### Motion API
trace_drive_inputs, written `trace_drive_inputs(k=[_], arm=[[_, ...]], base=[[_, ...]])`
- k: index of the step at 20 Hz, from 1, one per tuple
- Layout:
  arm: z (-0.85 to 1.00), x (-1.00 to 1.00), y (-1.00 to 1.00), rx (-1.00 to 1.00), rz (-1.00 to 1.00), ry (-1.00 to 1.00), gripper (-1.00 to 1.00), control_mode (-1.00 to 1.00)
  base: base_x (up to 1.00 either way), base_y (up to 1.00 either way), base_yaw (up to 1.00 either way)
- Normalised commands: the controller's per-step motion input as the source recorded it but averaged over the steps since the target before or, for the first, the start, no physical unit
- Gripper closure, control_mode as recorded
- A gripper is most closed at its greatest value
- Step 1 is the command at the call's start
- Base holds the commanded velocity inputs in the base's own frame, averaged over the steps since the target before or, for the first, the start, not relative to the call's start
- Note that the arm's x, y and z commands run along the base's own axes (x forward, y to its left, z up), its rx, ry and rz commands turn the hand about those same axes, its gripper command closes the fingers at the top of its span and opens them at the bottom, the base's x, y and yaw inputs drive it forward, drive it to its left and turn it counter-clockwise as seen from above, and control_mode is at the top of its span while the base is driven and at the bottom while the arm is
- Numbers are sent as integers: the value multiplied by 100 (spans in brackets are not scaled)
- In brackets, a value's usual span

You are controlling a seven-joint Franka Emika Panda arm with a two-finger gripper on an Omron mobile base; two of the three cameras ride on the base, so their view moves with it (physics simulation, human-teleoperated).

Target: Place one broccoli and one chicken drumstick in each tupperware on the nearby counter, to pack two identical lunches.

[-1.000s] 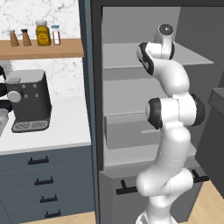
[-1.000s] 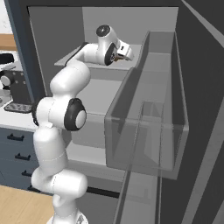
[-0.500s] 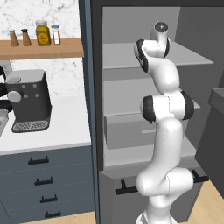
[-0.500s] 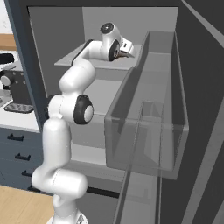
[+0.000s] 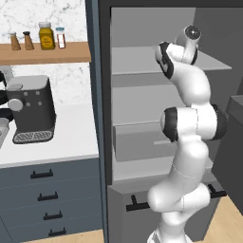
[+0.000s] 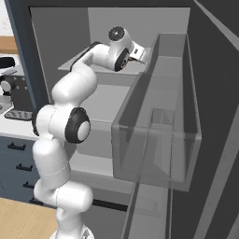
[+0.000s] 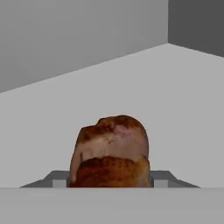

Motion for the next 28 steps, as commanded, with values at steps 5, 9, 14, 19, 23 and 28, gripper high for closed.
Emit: trace_drive_inputs(k=[5,9,14,19,23,28], arm=[[1,-94,1,-2,-3,-33,100,-100],[100,-100,0,0,-9,15,100,-100],[89,-100,4,-2,-8,24,100,-100],[3,-100,44,-13,0,22,100,-100],[-71,-100,34,-8,9,6,100,-100],[-100,-100,30,-1,15,0,100,-100]], base=[[0,0,0],[0,0,0],[0,0,0],[0,0,0],[0,0,0],[0,0,0]])
